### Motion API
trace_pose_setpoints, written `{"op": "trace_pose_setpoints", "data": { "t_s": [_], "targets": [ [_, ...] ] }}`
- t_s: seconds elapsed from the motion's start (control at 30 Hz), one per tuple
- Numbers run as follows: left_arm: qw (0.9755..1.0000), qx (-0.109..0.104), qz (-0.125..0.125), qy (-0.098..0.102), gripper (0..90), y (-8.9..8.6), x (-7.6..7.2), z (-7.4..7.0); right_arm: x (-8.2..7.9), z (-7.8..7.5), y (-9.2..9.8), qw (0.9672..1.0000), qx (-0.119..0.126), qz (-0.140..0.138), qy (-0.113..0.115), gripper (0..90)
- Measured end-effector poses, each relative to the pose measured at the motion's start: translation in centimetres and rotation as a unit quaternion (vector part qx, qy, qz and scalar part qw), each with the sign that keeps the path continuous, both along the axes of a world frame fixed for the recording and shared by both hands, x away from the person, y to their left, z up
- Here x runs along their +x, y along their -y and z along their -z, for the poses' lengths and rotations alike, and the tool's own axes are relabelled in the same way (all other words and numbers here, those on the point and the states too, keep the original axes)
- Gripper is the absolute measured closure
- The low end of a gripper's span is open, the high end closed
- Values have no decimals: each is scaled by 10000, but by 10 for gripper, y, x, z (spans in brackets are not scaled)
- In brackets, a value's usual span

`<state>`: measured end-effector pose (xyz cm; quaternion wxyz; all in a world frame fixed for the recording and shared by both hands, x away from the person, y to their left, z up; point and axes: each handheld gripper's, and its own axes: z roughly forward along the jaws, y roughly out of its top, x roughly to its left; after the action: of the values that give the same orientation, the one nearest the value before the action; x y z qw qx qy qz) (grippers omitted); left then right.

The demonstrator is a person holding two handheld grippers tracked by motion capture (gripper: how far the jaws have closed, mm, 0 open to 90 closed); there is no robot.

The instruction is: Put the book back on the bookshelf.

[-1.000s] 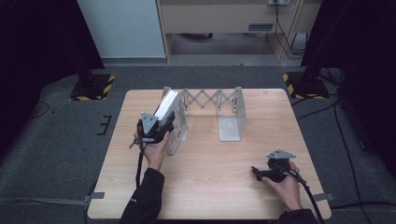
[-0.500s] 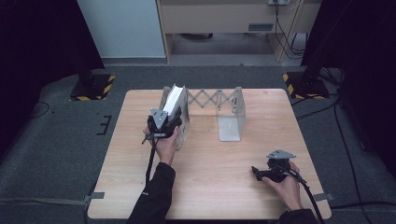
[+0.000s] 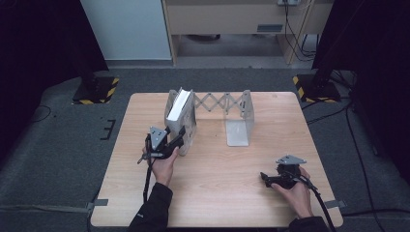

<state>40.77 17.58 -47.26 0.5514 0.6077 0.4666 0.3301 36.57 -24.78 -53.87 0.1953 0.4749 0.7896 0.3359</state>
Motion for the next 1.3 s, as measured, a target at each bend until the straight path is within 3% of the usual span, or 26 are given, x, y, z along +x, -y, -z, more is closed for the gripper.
{"op": "trace_pose_setpoints", "data": {
  "t_s": [0.53, 0.67, 0.73, 0.97, 1.3],
  "targets": [
    [9992, -14, -391, -31, 486, 19, 11, -1, 0, 0, 0, 10000, -4, -4, 7, 61],
    [9973, 394, -624, -55, 516, 24, 3, -5, 0, 0, 0, 10000, -4, -4, 7, 61],
    [9972, 410, -628, -73, 520, 22, 2, -5, 0, 0, 0, 10000, -5, -6, 8, 61],
    [9967, 320, -750, -21, 525, 18, -3, -4, 0, 0, 0, 10000, -4, -5, 8, 61],
    [9960, 234, -847, 131, 521, 25, 13, 0, 0, 0, 0, 10000, -12, -19, -1, 61]
  ]
}}
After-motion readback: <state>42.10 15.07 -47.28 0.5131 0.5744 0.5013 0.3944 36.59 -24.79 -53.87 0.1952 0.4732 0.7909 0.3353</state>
